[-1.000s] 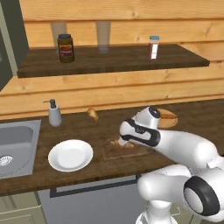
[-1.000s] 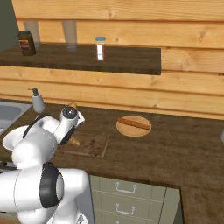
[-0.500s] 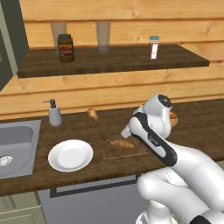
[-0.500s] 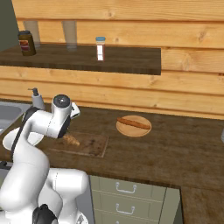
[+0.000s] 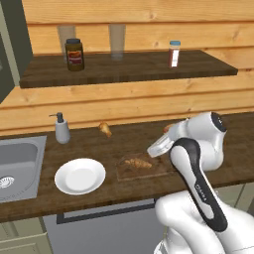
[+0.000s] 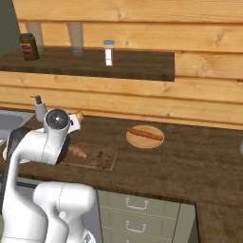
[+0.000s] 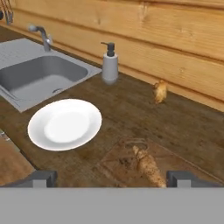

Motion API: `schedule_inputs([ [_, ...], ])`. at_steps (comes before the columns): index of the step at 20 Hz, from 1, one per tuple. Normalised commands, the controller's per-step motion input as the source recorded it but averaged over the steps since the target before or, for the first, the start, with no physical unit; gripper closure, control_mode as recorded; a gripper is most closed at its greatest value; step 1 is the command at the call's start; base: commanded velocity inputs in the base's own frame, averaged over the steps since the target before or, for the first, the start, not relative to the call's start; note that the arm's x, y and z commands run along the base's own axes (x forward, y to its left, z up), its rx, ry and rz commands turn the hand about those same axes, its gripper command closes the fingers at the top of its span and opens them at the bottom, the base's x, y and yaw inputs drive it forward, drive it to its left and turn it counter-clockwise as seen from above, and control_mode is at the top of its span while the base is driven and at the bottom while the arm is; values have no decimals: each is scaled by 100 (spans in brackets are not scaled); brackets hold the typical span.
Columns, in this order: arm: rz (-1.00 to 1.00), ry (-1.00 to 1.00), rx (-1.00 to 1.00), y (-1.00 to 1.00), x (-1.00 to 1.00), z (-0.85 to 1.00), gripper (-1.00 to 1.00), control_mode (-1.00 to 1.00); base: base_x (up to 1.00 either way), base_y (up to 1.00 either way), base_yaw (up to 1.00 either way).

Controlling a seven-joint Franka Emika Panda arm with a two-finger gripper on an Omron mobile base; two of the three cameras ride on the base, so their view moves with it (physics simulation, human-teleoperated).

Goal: From the different types of pastries on the counter, select a croissant and place it on the cutting board. Then retrieve a jar of jam from the cabinet and place it alongside the croissant on the cutting board.

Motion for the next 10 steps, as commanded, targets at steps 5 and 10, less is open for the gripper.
schedule_inputs([
  [5, -29, -29, 15, 0, -100, 29, -100, -100, 0, 0, 0],
  [10, -32, -35, 21, 0, -100, 1, -100, -100, 0, 0, 0],
])
